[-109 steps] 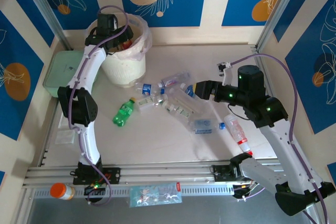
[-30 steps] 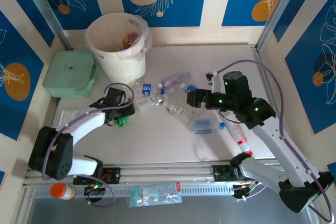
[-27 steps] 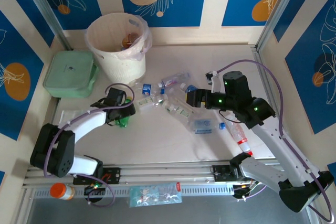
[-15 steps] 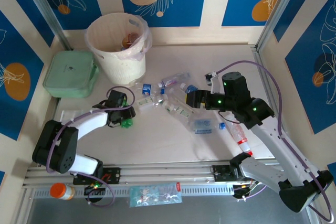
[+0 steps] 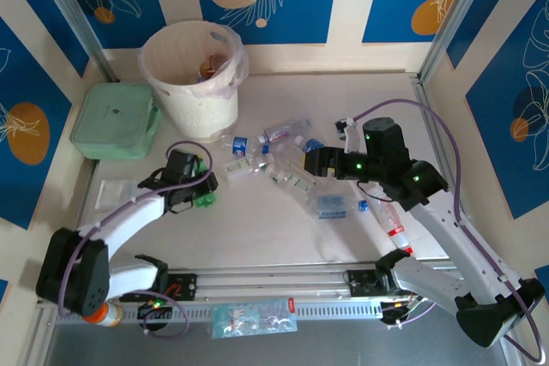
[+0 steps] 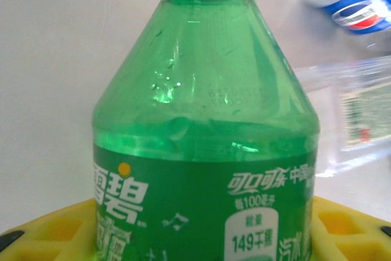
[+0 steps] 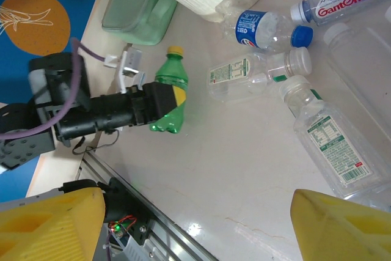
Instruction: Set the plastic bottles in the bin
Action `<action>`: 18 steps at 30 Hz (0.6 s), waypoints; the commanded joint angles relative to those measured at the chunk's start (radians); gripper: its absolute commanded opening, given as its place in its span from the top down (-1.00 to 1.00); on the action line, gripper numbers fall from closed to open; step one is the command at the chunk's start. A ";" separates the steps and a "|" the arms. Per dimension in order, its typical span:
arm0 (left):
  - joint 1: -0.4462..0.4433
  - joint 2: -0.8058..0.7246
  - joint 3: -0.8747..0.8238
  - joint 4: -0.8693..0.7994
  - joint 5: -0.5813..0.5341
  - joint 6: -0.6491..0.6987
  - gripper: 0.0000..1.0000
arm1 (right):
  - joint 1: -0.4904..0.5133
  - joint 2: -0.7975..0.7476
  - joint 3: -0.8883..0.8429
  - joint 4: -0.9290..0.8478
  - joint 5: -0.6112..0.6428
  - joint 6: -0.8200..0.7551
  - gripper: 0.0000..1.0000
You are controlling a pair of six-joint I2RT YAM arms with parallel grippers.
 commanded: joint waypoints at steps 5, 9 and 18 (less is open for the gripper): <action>0.007 -0.133 0.021 -0.018 0.162 0.033 0.09 | 0.015 0.007 0.026 0.022 -0.024 0.005 -0.60; -0.001 -0.202 0.054 0.005 0.254 0.061 0.14 | 0.034 0.021 0.042 0.006 -0.008 -0.007 -0.59; -0.088 -0.240 0.142 0.086 0.464 0.199 0.15 | 0.089 0.054 0.095 -0.038 0.067 -0.048 -0.59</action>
